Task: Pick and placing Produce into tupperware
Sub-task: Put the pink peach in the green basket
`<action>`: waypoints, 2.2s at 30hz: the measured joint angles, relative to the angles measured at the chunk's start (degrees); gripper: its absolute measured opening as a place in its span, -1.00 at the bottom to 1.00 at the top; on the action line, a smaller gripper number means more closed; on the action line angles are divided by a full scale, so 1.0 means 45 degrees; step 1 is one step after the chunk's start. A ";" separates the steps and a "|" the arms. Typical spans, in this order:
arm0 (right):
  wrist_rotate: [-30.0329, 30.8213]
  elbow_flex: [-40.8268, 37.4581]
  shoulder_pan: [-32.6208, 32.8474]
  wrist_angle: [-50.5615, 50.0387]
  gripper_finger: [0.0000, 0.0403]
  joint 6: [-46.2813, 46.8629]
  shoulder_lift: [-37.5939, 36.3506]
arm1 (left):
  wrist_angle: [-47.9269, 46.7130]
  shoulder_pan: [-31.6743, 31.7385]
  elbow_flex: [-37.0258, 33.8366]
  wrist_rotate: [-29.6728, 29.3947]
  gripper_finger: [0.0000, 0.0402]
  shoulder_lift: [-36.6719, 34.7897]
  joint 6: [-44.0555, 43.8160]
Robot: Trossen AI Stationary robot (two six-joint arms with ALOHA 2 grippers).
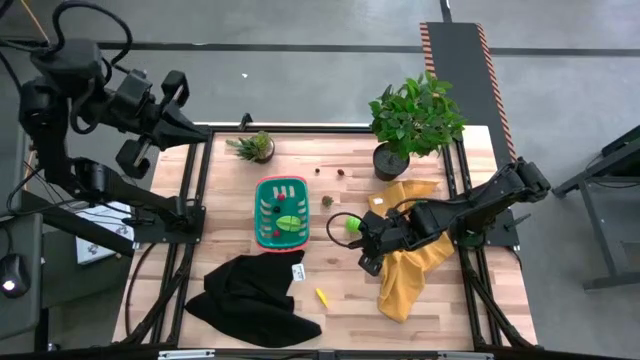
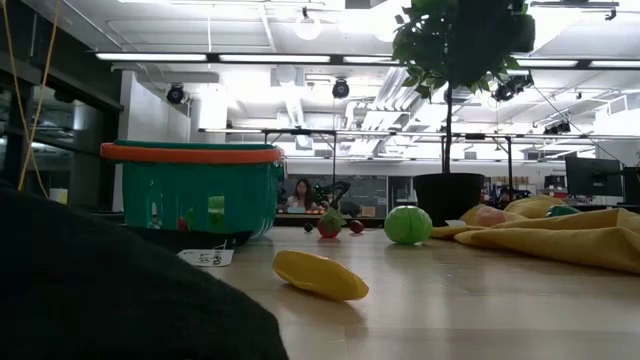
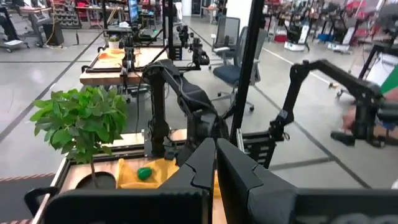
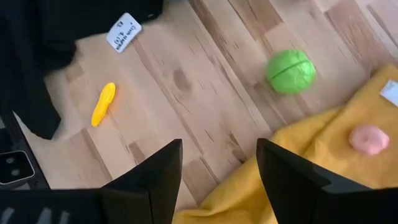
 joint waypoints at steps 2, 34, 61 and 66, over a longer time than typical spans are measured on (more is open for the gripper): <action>0.0090 0.0000 0.0086 -0.0114 -0.02 0.0293 0.0000 | -0.0207 0.0002 0.0000 0.0002 -0.97 -0.0092 0.0255; 0.0809 0.0000 0.2668 0.1673 -0.02 0.7807 0.0000 | -0.4093 0.0002 0.0000 -0.0665 -0.97 -0.1377 0.1621; -0.1287 0.0005 -0.1321 0.1455 -0.11 0.1283 -0.0633 | -0.4069 0.0000 -0.0005 -0.0667 -0.97 -0.2084 0.1832; -0.0847 0.0005 -0.1314 0.0109 -0.11 0.1393 -0.1635 | -0.4069 0.0000 -0.0005 -0.0676 -0.97 -0.2098 0.1832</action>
